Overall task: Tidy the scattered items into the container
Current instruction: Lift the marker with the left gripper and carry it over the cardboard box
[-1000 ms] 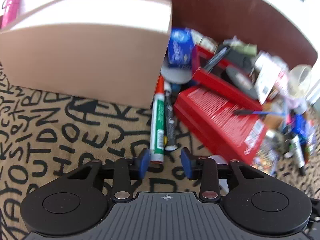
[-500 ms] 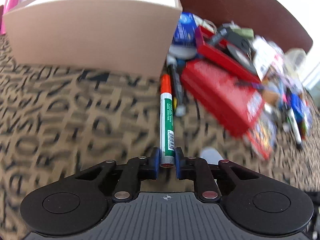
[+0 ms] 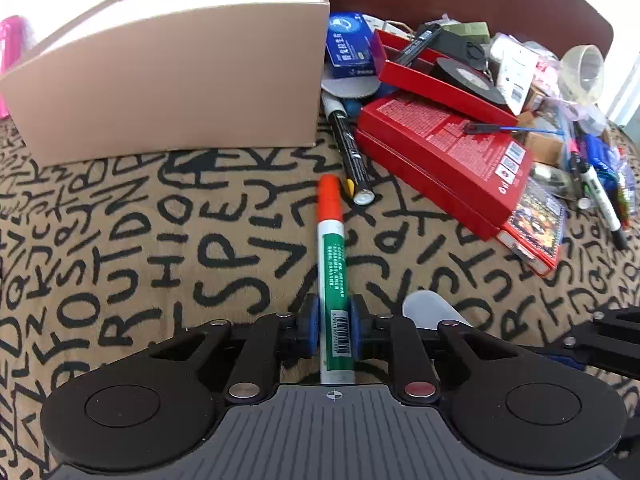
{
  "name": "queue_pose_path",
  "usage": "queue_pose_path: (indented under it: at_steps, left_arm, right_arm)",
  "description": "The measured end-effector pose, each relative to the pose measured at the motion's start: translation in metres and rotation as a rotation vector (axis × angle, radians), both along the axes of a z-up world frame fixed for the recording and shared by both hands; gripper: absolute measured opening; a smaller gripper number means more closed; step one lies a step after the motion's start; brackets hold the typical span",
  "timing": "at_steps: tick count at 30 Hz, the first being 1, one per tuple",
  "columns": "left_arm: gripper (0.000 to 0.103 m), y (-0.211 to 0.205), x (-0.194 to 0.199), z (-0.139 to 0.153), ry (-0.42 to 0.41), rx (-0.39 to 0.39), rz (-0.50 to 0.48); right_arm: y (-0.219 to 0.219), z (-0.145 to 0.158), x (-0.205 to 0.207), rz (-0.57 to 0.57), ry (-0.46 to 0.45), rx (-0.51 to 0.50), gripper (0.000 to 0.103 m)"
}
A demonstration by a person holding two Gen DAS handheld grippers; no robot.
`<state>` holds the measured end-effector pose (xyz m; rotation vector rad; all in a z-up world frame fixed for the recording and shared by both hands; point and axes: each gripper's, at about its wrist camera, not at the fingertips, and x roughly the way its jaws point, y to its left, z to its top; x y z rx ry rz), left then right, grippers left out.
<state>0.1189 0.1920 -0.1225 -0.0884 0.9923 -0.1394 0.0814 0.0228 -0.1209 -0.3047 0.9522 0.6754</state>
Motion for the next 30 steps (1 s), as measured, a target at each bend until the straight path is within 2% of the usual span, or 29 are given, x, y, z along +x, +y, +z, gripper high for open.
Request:
queue_pose_path:
  at_steps: [2, 4, 6, 8, 9, 10, 14, 20, 23, 26, 30]
  left_arm:
    - [0.014, 0.001, -0.001, 0.0, 0.001, -0.002, 0.001]
    - [0.035, -0.002, 0.001, -0.002, -0.007, 0.001, -0.007]
    - [0.037, -0.006, 0.002, -0.003, -0.02, 0.018, -0.022]
    - [0.033, -0.01, 0.004, -0.004, -0.031, 0.036, -0.032]
    - [0.015, -0.009, 0.004, -0.003, -0.032, 0.04, -0.024]
    - [0.012, -0.008, 0.004, -0.002, -0.031, 0.032, -0.018]
    - [0.012, 0.002, -0.004, 0.007, -0.028, -0.034, 0.002]
    - [0.012, 0.02, -0.018, 0.048, -0.139, -0.084, 0.029]
    - [0.012, 0.033, -0.02, 0.08, -0.228, -0.1, 0.047]
    - [0.012, 0.051, -0.015, 0.116, -0.32, -0.115, 0.082]
    - [0.012, 0.074, 0.011, 0.156, -0.404, -0.129, 0.134]
  right_arm:
    - [0.0, -0.001, 0.003, 0.007, 0.008, -0.005, 0.033]
    - [0.001, -0.003, 0.007, 0.005, 0.017, -0.003, 0.033]
    - [0.002, -0.004, 0.011, 0.001, 0.024, 0.001, 0.033]
    - [0.003, -0.005, 0.013, -0.001, 0.026, 0.002, 0.032]
    - [0.003, -0.005, 0.013, 0.0, 0.025, 0.0, 0.031]
    - [0.004, -0.004, 0.012, 0.004, 0.023, -0.004, 0.031]
    - [0.003, 0.005, 0.009, 0.013, 0.032, 0.018, 0.031]
    - [0.007, 0.036, 0.016, 0.027, -0.002, 0.085, 0.031]
    - [0.011, 0.063, 0.029, 0.03, -0.025, 0.138, 0.031]
    - [0.019, 0.099, 0.048, 0.028, -0.088, 0.182, 0.031]
    - [0.043, 0.143, 0.082, 0.02, -0.175, 0.221, 0.031]
